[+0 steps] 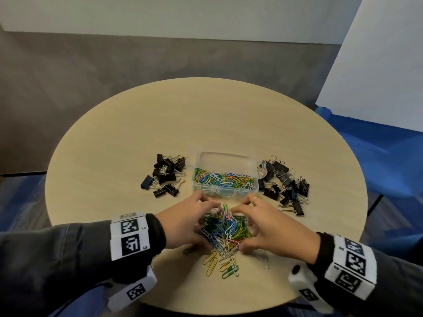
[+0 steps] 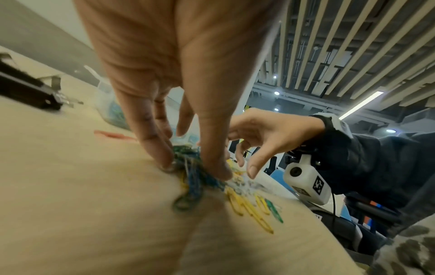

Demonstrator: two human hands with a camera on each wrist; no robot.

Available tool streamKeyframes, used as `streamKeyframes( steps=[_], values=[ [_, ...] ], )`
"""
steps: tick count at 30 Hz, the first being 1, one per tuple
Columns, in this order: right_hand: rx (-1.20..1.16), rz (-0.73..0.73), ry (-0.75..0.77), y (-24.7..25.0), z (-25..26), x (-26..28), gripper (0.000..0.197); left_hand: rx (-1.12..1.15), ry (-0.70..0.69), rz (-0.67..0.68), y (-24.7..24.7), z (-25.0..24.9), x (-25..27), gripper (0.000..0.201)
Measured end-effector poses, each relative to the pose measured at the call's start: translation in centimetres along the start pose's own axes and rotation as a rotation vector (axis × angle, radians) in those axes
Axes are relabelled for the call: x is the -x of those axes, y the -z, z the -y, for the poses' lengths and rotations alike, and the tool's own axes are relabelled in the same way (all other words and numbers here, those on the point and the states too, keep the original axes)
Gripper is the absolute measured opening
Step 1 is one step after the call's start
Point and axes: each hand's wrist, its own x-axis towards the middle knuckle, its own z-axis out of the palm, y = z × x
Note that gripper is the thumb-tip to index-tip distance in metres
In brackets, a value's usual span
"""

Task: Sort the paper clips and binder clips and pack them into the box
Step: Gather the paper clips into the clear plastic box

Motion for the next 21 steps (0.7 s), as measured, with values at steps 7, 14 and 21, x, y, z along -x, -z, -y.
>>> streamKeyframes(
  steps=[7, 14, 21],
  values=[
    [0.129, 0.19, -0.132, -0.3, -1.5, 3.0, 0.138, -0.206, 0.054, 0.047, -1.0, -0.5, 3.0, 0.146],
    [0.038, 0.042, -0.063, -1.7, -0.4, -0.1, 0.12, -0.259, 0.053, -0.018, -2.4, -2.3, -0.7, 0.138],
    [0.043, -0.04, -0.015, -1.6, 0.0, -1.8, 0.09, -0.28, 0.056, -0.05, -1.0, -2.6, -2.8, 0.061]
  ],
)
